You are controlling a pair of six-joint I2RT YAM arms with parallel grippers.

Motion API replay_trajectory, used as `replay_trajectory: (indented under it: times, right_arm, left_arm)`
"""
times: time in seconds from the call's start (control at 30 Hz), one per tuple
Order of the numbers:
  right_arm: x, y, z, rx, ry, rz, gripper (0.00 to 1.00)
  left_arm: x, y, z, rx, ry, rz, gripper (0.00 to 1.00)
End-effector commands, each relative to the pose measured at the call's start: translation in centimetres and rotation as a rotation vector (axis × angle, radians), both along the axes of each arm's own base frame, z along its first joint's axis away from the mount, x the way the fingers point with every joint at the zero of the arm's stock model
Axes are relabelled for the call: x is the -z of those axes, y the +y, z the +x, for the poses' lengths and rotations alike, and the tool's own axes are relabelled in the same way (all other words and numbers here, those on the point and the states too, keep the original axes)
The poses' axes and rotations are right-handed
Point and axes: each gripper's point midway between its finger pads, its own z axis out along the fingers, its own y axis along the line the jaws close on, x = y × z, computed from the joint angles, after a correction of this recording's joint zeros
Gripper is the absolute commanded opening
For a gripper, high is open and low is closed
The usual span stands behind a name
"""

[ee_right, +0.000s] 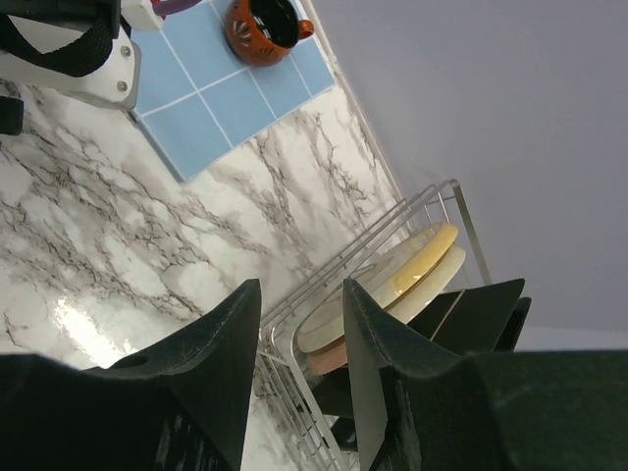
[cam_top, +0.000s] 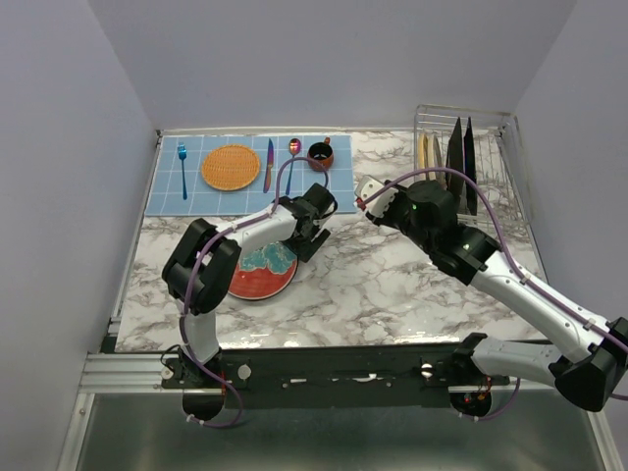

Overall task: Unload the plates from the dish rack
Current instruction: Move the plate to the center of the board.

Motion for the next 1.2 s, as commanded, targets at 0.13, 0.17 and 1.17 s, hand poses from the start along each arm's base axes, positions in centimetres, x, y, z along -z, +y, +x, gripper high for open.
replay_trajectory:
  times: [0.13,0.17,1.17]
  right_arm:
    - [0.4,0.0,-0.6,-0.026,0.022,-0.005,0.47]
    - [0.4,0.1,-0.6,-0.028,0.023,-0.005,0.47]
    - [-0.2,1.0,0.8,-0.031,0.011,-0.032,0.47]
  left_arm:
    - [1.1,2.9,-0.5,-0.051,0.014,0.061,0.86]
    - [1.1,3.1,-0.6,-0.050,0.015,0.066,0.86]
    - [2.3,12.0,-3.2,-0.111,0.087,0.086,0.86]
